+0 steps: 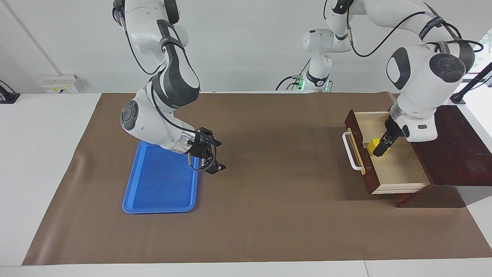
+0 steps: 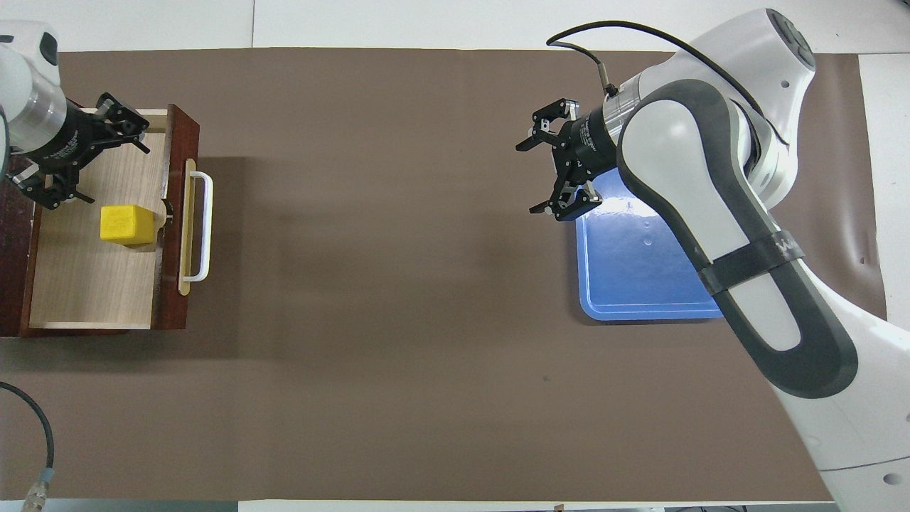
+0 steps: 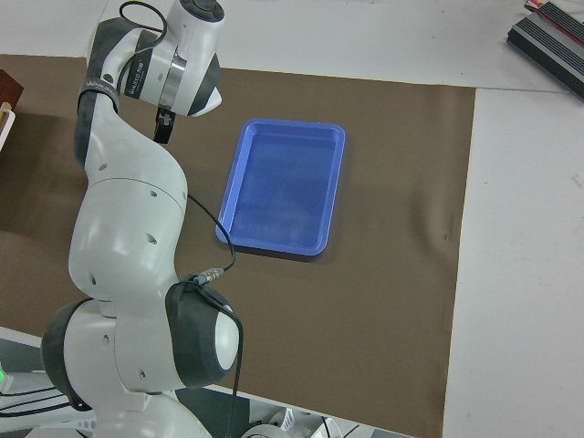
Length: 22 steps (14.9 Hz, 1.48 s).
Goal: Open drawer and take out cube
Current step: 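Release the handle and grasp the yellow cube with the left gripper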
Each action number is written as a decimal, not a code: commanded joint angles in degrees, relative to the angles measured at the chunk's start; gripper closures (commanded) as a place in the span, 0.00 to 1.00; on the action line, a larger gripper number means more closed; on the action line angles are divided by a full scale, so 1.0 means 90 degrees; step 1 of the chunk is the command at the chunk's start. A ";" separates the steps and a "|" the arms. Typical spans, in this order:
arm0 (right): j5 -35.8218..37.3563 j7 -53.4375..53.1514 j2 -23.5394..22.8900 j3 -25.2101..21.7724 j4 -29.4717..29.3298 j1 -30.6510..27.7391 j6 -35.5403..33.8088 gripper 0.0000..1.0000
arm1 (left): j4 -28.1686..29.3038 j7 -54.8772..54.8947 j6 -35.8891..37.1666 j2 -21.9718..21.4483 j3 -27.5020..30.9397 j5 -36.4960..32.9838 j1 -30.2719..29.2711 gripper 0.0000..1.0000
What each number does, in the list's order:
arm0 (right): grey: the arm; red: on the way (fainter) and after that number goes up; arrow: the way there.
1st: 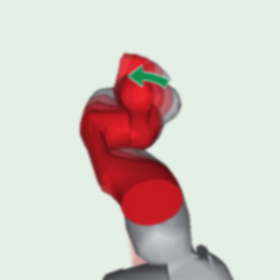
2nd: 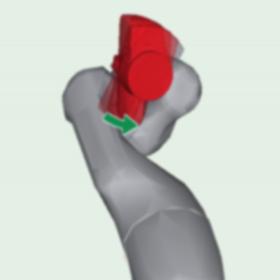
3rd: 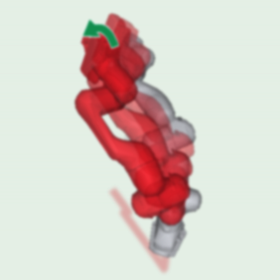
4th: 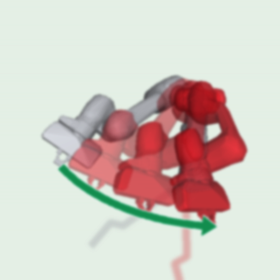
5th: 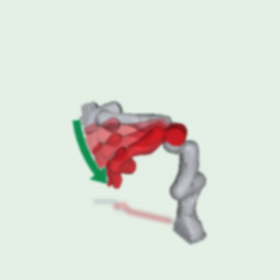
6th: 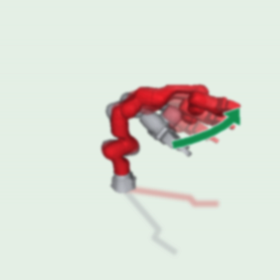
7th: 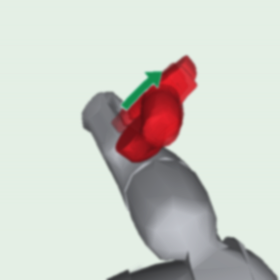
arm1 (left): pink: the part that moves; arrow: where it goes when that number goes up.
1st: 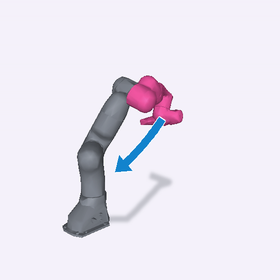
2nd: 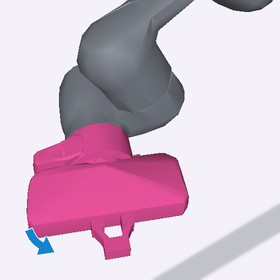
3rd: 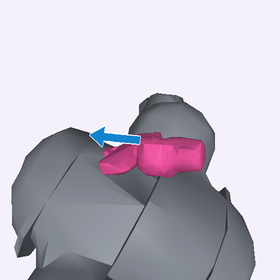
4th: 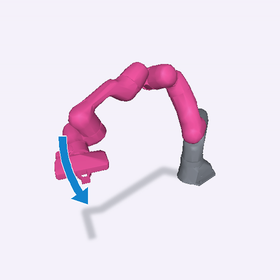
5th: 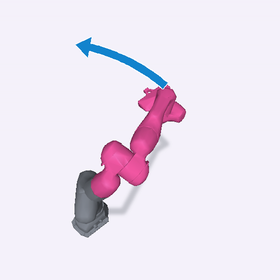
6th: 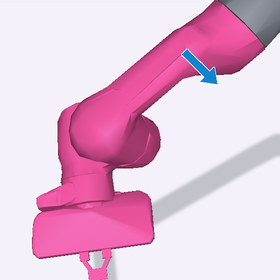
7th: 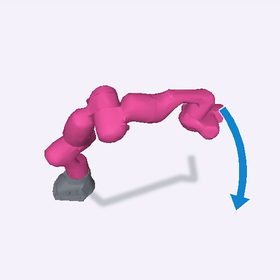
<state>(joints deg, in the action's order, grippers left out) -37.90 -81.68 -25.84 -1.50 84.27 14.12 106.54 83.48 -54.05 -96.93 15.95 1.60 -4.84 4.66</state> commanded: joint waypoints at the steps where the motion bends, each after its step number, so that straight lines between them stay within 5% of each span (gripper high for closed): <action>1: -0.0174 0.0365 0.0312 0.0039 0.0451 -0.0113 0.0184 0.00 | 0.0323 -0.1568 -0.0284 -0.0151 -0.0012 0.0322 -0.0398 0.00; 9: -0.0464 0.0015 0.0254 0.0020 0.0226 -0.0035 0.0583 0.02 | 0.2646 -0.2871 -0.1915 -0.1137 -0.0012 0.0322 -0.0586 0.00; 21: -0.0652 -0.0006 0.0097 0.0049 0.0089 0.0189 0.0700 0.02 | 0.3722 -0.3213 -0.2716 -0.1587 -0.0002 0.0313 -0.0605 0.00; 22: -0.0652 -0.0006 0.0097 0.0049 0.0099 0.0189 0.0740 0.02 | 0.3713 -0.3358 -0.2707 -0.1577 -0.0002 0.0313 -0.0605 0.18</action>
<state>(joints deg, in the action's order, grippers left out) -42.51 -81.25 -24.61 -1.23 85.34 15.46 111.66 114.23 -82.95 -119.78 4.05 1.66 -2.82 -0.42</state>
